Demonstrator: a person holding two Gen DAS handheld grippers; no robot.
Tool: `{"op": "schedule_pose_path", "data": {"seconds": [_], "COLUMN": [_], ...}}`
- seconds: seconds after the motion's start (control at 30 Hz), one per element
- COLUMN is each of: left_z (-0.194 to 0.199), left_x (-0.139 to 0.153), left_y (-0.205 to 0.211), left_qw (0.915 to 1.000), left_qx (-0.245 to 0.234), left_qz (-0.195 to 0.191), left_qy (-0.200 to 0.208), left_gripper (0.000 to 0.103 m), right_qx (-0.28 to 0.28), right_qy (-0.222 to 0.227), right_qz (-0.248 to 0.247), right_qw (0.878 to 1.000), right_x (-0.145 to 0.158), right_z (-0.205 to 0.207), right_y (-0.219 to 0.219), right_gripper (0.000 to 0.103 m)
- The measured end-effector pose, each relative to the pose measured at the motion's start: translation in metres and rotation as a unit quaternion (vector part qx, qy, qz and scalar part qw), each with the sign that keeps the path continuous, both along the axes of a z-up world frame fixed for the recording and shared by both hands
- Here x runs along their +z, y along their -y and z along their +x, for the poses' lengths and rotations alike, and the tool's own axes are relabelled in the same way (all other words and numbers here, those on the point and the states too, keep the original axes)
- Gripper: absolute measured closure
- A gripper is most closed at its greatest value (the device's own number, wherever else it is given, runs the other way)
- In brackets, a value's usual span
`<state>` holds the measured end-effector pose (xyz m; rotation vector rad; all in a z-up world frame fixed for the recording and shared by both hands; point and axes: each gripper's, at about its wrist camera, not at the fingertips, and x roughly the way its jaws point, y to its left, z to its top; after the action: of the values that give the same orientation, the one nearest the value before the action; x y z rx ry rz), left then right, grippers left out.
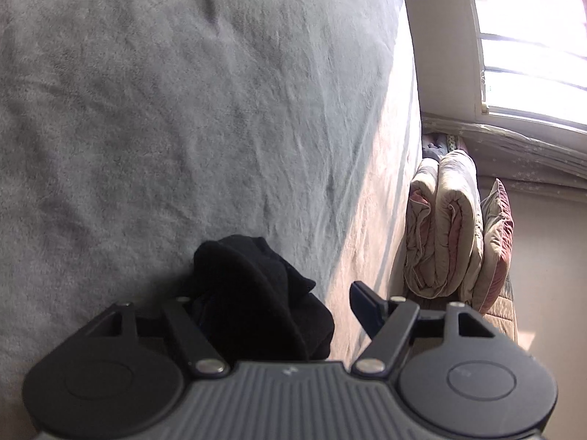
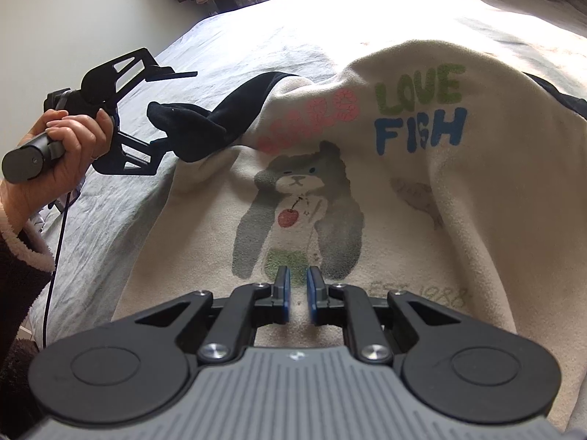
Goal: Fold clothes
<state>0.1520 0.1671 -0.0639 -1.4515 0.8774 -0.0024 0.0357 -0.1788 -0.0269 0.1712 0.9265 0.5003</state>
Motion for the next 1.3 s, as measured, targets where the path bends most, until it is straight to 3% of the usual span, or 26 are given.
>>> {"op": "schedule_pose_path", "data": {"seconds": [0.03, 0.1, 0.2, 0.3, 0.47, 0.67, 1.07, 1.13, 1.3], "left_z": [0.002, 0.006, 0.009, 0.01, 0.004, 0.0, 0.0, 0.001, 0.002], "left_x": [-0.003, -0.006, 0.005, 0.024, 0.067, 0.097, 0.106, 0.112, 0.127], "left_y": [-0.001, -0.004, -0.008, -0.011, -0.027, -0.053, -0.084, -0.083, -0.073], "left_qw": [0.9999, 0.9995, 0.9979, 0.9927, 0.9711, 0.9544, 0.9425, 0.9324, 0.8912], "left_qx": [0.01, 0.027, 0.034, 0.037, 0.07, 0.093, 0.109, 0.105, 0.086], "left_qz": [-0.002, 0.003, 0.052, 0.115, 0.22, 0.272, 0.306, 0.337, 0.437], "left_qy": [-0.005, -0.019, -0.017, 0.006, 0.063, 0.08, 0.076, 0.08, 0.087], "left_gripper": [0.039, 0.062, 0.092, 0.095, 0.095, 0.095, 0.095, 0.095, 0.095], "right_qx": [0.0, -0.001, -0.002, -0.002, -0.001, -0.001, 0.002, 0.003, 0.003], "right_qy": [0.0, -0.001, -0.004, -0.004, -0.002, -0.001, 0.002, 0.002, 0.003], "right_qz": [0.001, 0.004, 0.008, 0.01, 0.01, 0.011, 0.011, 0.01, 0.01], "right_qw": [1.0, 1.0, 1.0, 1.0, 1.0, 1.0, 1.0, 1.0, 1.0], "right_x": [-0.001, -0.003, -0.004, -0.005, -0.007, -0.007, -0.007, -0.007, -0.007], "right_z": [0.001, 0.003, 0.005, 0.005, 0.005, 0.005, 0.004, 0.004, 0.004], "right_y": [0.001, 0.002, 0.003, 0.004, 0.006, 0.008, 0.014, 0.015, 0.013], "right_gripper": [0.088, 0.088, 0.088, 0.088, 0.088, 0.088, 0.088, 0.088, 0.088]}}
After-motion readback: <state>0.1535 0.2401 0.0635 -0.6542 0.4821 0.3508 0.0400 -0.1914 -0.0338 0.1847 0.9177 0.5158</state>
